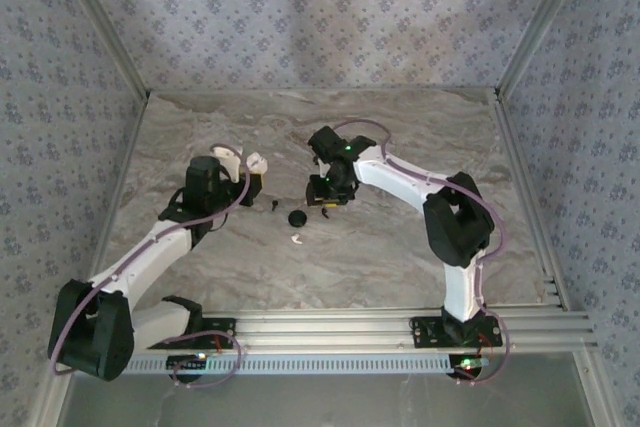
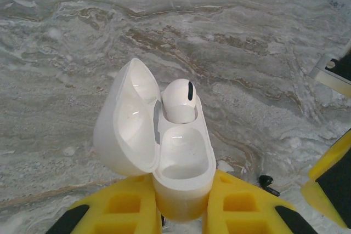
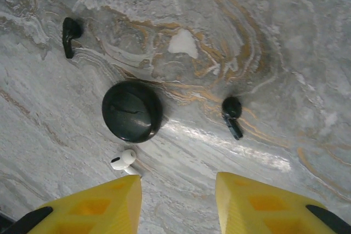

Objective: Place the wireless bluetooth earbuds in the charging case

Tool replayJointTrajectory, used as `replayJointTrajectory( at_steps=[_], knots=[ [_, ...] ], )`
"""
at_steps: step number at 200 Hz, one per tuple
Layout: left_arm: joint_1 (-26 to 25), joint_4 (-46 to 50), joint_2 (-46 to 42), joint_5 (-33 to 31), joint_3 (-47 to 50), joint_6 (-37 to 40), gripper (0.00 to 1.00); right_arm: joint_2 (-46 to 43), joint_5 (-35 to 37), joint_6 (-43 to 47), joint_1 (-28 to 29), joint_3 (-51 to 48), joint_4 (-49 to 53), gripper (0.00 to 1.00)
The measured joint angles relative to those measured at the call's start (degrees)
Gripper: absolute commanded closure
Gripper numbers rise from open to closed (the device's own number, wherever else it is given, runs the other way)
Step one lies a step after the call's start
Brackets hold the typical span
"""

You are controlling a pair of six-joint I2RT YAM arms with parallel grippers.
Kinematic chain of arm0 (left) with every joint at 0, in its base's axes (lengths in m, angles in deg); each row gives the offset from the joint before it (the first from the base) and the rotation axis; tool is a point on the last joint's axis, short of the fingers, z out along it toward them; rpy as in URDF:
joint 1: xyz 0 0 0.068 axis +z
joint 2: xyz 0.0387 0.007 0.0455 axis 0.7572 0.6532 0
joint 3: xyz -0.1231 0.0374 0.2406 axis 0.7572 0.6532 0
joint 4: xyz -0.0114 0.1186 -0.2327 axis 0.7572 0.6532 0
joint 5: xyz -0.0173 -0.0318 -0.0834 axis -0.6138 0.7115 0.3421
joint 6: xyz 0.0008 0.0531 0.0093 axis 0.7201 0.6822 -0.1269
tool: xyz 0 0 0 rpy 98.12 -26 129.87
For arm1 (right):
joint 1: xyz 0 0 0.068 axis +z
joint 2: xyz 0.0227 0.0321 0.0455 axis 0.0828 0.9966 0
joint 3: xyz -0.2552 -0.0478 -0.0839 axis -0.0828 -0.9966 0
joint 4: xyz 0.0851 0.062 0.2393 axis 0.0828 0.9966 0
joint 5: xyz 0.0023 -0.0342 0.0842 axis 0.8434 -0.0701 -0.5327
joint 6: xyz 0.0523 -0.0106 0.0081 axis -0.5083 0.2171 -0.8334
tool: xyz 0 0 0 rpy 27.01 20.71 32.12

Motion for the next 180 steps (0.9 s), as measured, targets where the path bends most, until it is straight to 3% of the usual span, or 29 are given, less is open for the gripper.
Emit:
replayJointTrajectory(
  at_steps=[85, 180],
  knots=[
    [6.71, 0.74, -3.39, -0.11, 3.08, -2.97, 0.94, 2.58, -1.57, 8.28, 8.09, 3.89, 3.67, 0.58],
    [9.11, 1.79, -5.88, -0.04, 4.24, -4.07, 0.93, 13.81, -1.53, 9.84, 10.54, 13.33, 9.75, 0.59]
  ],
)
